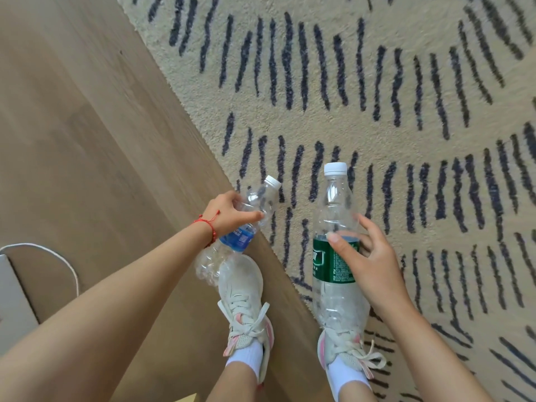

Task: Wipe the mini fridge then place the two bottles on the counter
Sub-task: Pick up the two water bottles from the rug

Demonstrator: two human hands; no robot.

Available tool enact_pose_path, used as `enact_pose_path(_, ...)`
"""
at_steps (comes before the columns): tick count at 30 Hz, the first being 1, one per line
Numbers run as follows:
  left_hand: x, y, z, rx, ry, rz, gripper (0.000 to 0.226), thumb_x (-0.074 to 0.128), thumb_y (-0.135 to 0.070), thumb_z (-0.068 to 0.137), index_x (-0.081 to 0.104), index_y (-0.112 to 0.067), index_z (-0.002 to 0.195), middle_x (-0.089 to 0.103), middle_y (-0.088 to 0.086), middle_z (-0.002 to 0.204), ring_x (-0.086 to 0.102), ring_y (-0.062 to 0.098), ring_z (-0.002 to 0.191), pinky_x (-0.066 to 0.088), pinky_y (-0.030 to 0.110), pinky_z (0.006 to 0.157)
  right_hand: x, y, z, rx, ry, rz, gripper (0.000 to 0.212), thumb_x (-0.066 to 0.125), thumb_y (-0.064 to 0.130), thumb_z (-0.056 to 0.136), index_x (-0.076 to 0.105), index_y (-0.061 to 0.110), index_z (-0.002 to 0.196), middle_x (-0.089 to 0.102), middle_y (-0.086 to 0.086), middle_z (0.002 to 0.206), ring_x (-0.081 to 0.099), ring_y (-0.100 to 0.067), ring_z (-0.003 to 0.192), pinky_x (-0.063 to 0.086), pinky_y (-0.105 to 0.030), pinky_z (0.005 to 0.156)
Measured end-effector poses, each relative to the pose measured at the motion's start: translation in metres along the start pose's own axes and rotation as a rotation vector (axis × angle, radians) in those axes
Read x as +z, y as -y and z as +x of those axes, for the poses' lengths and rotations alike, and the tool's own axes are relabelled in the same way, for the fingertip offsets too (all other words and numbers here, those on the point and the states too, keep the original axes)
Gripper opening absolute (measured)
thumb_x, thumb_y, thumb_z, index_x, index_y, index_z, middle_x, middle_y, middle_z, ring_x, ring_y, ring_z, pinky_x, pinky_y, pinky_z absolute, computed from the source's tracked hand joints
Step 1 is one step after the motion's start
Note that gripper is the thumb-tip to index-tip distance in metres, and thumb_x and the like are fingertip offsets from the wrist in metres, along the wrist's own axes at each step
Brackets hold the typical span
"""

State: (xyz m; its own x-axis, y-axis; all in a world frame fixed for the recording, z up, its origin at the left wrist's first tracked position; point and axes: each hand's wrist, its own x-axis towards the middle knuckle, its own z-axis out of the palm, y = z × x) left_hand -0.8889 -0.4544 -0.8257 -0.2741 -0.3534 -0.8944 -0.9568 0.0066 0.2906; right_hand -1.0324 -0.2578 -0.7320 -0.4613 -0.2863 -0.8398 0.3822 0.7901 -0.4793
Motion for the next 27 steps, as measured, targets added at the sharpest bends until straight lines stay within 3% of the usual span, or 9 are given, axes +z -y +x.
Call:
enact_pose_path(2, 0.006, 0.001, 0.002, 0.000, -0.011, -0.033, 0.051, 0.072, -0.046, 0.071, 0.054, -0.013, 0.105, 0.055, 0.001, 0.094, 0.054, 0.018, 0.086, 0.041, 0.023, 0.061, 0.004, 0.003, 0.004, -0.010, 0.002, 0.006, 0.076, 0.066, 0.045, 0.072, 0.034, 0.025, 0.137, 0.055, 0.023, 0.096, 0.047, -0.010, 0.113, 0.032, -0.032, 0.102)
enact_pose_path(7, 0.002, 0.002, -0.009, -0.027, -0.046, -0.272, 0.040, 0.071, -0.044, 0.073, 0.062, -0.012, 0.095, 0.059, -0.001, 0.082, 0.056, 0.012, 0.072, 0.042, 0.022, 0.057, 0.009, 0.010, -0.001, -0.017, 0.001, 0.005, 0.089, 0.061, 0.060, 0.057, 0.036, 0.029, 0.136, 0.057, -0.001, 0.125, 0.051, -0.017, 0.117, 0.036, -0.030, 0.095)
enact_pose_path(12, -0.020, -0.007, -0.053, -0.058, -0.031, -0.605, 0.032, 0.074, -0.038, 0.070, 0.066, -0.013, 0.088, 0.067, 0.003, 0.082, 0.061, 0.019, 0.074, 0.052, 0.033, 0.072, -0.003, 0.034, -0.030, -0.011, -0.029, 0.021, 0.090, 0.064, 0.062, 0.053, 0.039, 0.030, 0.133, 0.062, 0.002, 0.114, 0.057, -0.018, 0.110, 0.043, -0.047, 0.100)
enact_pose_path(14, -0.030, -0.014, -0.079, -0.051, -0.004, -0.654, 0.032, 0.074, -0.036, 0.070, 0.065, -0.013, 0.090, 0.067, 0.005, 0.083, 0.062, 0.020, 0.074, 0.052, 0.035, 0.076, -0.008, 0.051, -0.048, -0.003, -0.033, 0.025, 0.091, 0.065, 0.063, 0.051, 0.039, 0.030, 0.133, 0.062, -0.002, 0.117, 0.057, -0.019, 0.110, 0.044, -0.048, 0.099)
enact_pose_path(18, -0.053, -0.041, -0.141, 0.009, -0.015, -0.732, 0.011, 0.067, -0.022, 0.079, 0.061, -0.014, 0.084, 0.065, 0.005, 0.082, 0.064, 0.012, 0.067, 0.050, 0.032, 0.075, -0.018, 0.092, -0.088, -0.023, -0.036, 0.025, 0.084, 0.068, 0.061, 0.059, 0.039, 0.032, 0.132, 0.057, -0.007, 0.125, 0.054, -0.021, 0.114, 0.044, -0.049, 0.099)
enact_pose_path(24, -0.103, -0.093, -0.240, 0.136, -0.124, -0.828, 0.047, 0.070, -0.050, 0.052, 0.059, -0.023, 0.088, 0.066, 0.004, 0.093, 0.064, 0.022, 0.089, 0.051, 0.036, 0.083, -0.037, 0.164, -0.159, -0.080, -0.048, 0.033, 0.074, 0.071, 0.049, 0.070, 0.039, 0.029, 0.134, 0.057, -0.005, 0.125, 0.055, -0.020, 0.112, 0.045, -0.049, 0.098)
enact_pose_path(27, -0.129, -0.120, -0.289, 0.186, -0.176, -0.884, 0.048, 0.070, -0.050, 0.052, 0.059, -0.022, 0.089, 0.066, 0.004, 0.093, 0.064, 0.022, 0.089, 0.051, 0.038, 0.085, -0.051, 0.201, -0.200, -0.125, -0.036, 0.023, 0.072, 0.069, 0.044, 0.073, 0.037, 0.026, 0.136, 0.055, -0.006, 0.128, 0.053, -0.020, 0.115, 0.042, -0.047, 0.101)
